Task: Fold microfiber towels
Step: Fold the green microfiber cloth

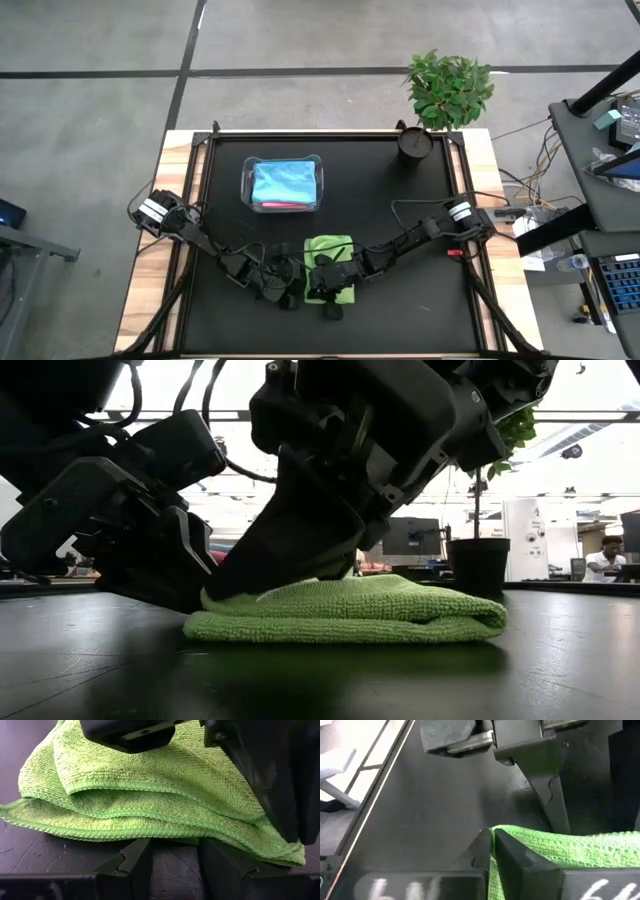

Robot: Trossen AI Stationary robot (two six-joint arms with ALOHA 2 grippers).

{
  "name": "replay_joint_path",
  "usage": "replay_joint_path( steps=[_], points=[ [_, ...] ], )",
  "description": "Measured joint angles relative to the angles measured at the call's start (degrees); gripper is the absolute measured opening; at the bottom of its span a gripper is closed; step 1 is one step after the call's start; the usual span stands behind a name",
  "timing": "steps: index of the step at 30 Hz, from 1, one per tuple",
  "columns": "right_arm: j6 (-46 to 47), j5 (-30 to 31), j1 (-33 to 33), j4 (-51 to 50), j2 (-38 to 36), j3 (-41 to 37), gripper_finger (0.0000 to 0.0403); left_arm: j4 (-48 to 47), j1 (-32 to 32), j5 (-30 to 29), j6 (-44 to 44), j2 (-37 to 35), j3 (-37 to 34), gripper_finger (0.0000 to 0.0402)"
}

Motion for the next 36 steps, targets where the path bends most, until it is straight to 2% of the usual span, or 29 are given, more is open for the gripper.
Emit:
replay_joint_path(
  steps=[6,11,16,22,27,36],
  points=[
    [-0.30,-0.01,0.00,-2.56,-0.83,0.68,0.0067,0.02,0.00,0.00,0.00,0.00,0.00,0.0150],
    [-3.08,0.00,0.00,-9.20,-2.77,2.17,0.0114,0.02,0.00,0.00,0.00,0.00,0.00,0.0150],
    [-5.67,0.04,0.00,-14.30,-7.14,2.53,0.0139,0.02,0.00,0.00,0.00,0.00,-0.04,0.0150],
    [-9.58,0.60,-0.54,-21.04,-13.00,2.45,0.0145,0.37,0.00,0.04,0.00,0.02,-0.24,0.0150],
    [-14.82,5.02,-2.73,-27.40,-16.47,2.46,0.0146,0.42,0.00,0.04,0.00,0.02,-0.26,0.0150],
    [-21.47,4.53,-10.10,-27.79,-14.68,2.45,0.0144,0.42,0.02,0.04,0.00,0.02,-0.28,0.0150]
  ],
)
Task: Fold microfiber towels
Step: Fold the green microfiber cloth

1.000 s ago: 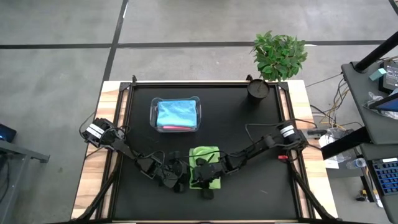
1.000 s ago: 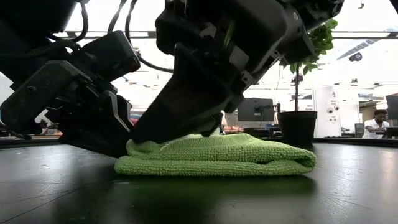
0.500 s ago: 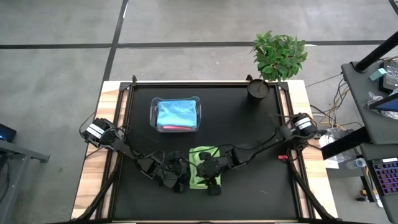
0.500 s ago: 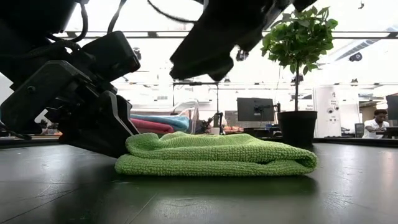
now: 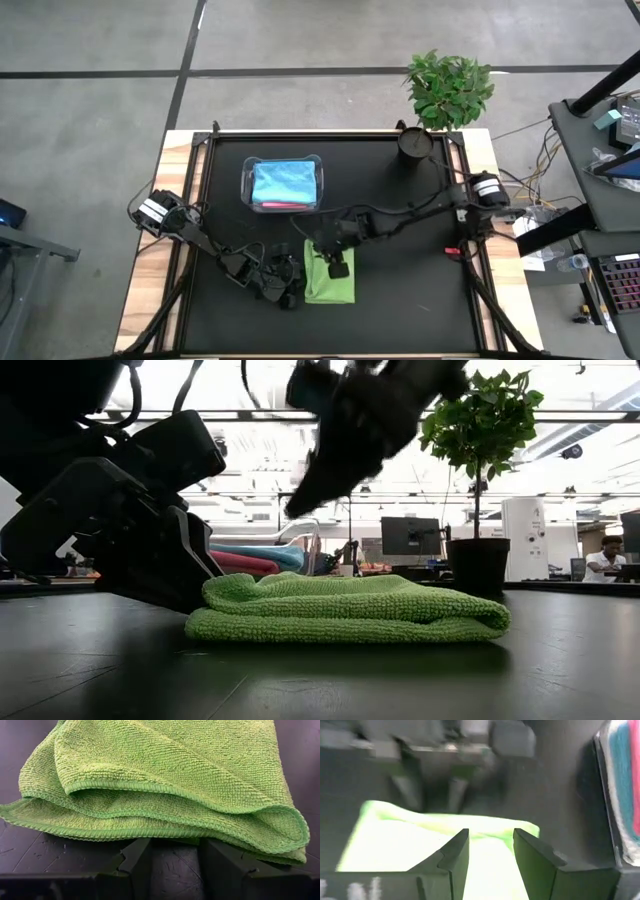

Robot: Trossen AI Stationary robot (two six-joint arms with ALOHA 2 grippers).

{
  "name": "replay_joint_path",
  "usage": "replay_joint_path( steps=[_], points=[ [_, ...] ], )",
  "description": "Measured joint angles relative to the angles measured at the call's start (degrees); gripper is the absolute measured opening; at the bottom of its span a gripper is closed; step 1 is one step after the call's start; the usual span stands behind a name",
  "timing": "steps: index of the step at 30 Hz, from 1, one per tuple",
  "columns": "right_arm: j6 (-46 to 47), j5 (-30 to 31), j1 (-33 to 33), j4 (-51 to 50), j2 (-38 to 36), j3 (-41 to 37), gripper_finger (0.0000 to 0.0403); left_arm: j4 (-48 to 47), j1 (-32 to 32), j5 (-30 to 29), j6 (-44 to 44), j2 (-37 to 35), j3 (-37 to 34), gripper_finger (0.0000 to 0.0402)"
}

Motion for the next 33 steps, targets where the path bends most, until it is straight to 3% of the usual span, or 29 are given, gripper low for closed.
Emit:
replay_joint_path(
  steps=[14,21,30,33],
  points=[
    [-3.28,-11.21,-5.65,2.17,7.67,-0.07,0.0133,0.24,0.26,0.05,0.04,0.00,-0.39,0.0150],
    [-4.21,-11.61,-5.55,2.49,9.09,-0.07,0.0127,0.24,0.64,0.07,0.07,-0.01,-0.59,0.0150],
    [-4.24,-11.57,-5.53,2.84,8.49,-0.07,0.0020,0.04,0.80,0.03,0.20,-0.02,-0.61,0.0150],
    [-4.23,-11.54,-5.53,2.09,8.29,0.50,0.0013,0.02,0.82,0.03,0.22,-0.02,-0.63,0.0150]
  ],
)
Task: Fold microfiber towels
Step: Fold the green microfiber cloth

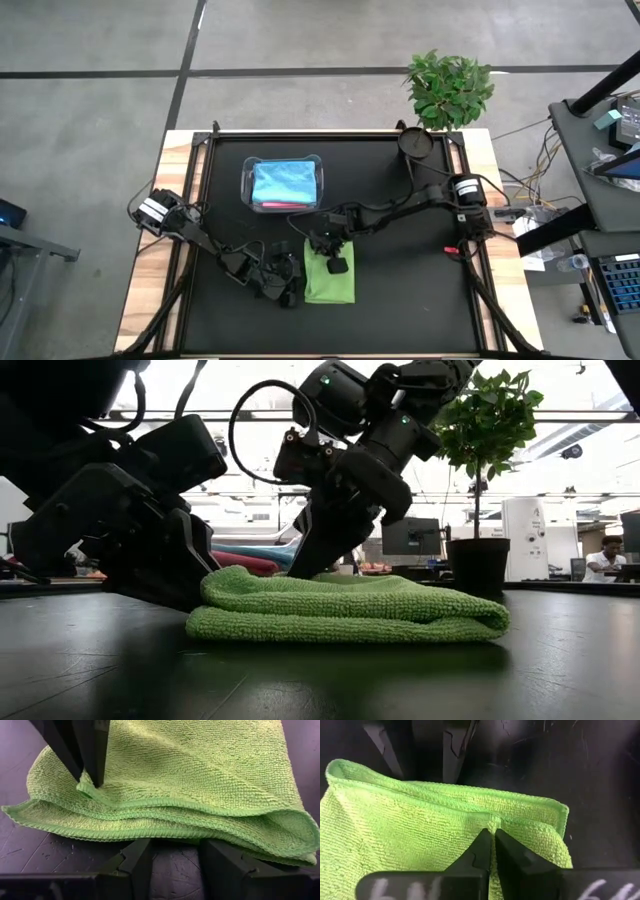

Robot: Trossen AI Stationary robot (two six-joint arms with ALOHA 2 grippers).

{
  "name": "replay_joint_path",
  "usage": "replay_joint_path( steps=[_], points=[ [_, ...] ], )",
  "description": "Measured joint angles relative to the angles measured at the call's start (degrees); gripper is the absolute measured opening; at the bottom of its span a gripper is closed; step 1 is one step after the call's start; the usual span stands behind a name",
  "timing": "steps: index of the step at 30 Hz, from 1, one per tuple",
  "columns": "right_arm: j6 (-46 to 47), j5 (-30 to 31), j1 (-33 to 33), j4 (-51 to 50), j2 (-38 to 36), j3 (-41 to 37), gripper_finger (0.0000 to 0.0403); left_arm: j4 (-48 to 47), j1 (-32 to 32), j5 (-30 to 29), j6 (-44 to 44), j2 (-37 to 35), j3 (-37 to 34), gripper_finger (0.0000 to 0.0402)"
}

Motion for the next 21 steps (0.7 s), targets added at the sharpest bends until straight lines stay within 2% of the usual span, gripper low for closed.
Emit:
replay_joint_path(
  steps=[6,16,21],
  points=[
    [-1.22,0.11,0.16,-2.34,-1.54,2.46,0.0012,0.13,0.04,0.00,-0.04,0.00,-0.24,0.0150],
    [-3.33,8.93,-0.02,1.86,-1.25,2.91,0.0012,0.00,0.17,-0.02,0.00,0.00,-0.31,0.0150],
    [-2.97,9.16,-0.02,3.95,0.10,2.46,0.0012,-0.03,0.30,0.00,0.16,0.00,-0.35,0.0150]
  ],
)
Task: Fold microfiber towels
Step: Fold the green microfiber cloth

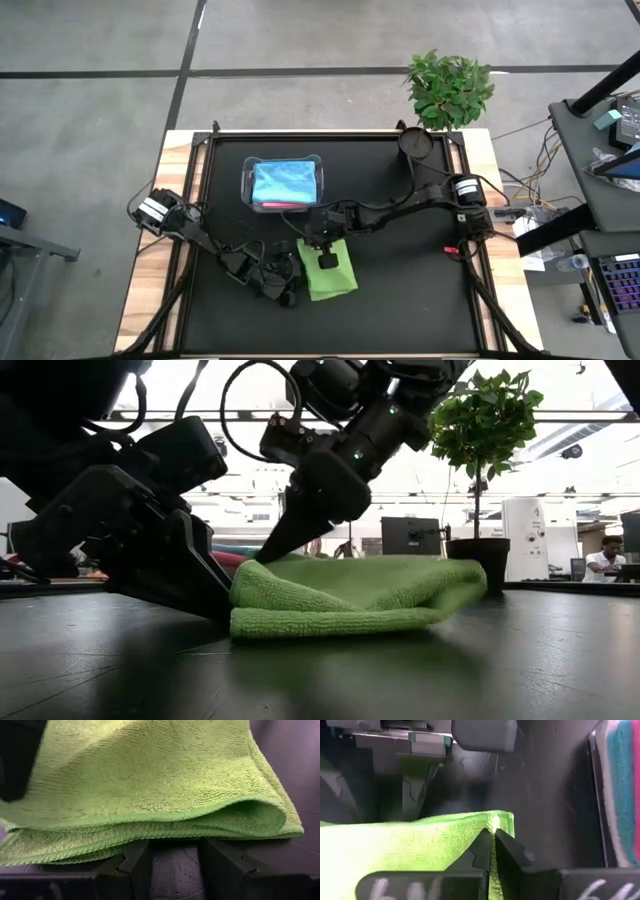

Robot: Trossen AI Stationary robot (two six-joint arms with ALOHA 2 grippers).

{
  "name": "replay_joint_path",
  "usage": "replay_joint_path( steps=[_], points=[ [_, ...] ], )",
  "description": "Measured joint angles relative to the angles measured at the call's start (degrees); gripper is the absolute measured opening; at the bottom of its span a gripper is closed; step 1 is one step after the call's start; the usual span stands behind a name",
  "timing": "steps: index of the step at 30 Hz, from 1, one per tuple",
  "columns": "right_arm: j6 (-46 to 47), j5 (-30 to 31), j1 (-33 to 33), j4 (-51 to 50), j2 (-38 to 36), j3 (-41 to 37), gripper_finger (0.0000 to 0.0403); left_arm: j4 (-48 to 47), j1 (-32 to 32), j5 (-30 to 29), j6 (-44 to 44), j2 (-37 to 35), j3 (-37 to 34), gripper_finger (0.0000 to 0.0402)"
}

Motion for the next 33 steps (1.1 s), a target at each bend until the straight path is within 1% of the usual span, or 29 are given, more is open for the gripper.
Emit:
replay_joint_path(
  steps=[5,8,13,17,19,23,27,33],
  points=[
    [0.94,-0.05,0.00,2.94,1.62,-0.14,0.0015,-0.03,0.23,0.04,-0.01,0.00,-0.30,0.0150],
    [0.93,-0.04,0.04,4.45,1.92,-0.14,0.0029,0.01,0.37,0.20,-0.03,0.00,-0.40,0.0150],
    [1.98,0.21,0.02,4.55,2.35,-0.14,0.0076,0.03,0.41,0.22,-0.05,0.00,-0.44,0.0150],
    [1.73,2.77,0.02,5.48,2.35,-0.14,0.0124,0.03,0.47,0.23,-0.05,0.00,-0.46,0.0150],
    [1.52,2.96,0.02,5.86,2.33,-0.14,0.0145,0.02,0.52,0.27,-0.06,0.00,-0.46,0.0150],
    [0.88,3.04,0.00,6.12,1.97,-0.14,0.0176,0.01,0.58,0.42,-0.07,0.00,-0.46,0.0150],
    [0.85,3.04,0.04,5.89,1.34,-0.14,0.0189,0.03,0.58,0.56,-0.07,0.00,-0.51,0.0150],
    [-0.04,3.04,0.04,5.34,-0.11,-0.14,0.0182,0.03,0.61,0.57,-0.33,0.00,-0.52,0.0150]
  ],
)
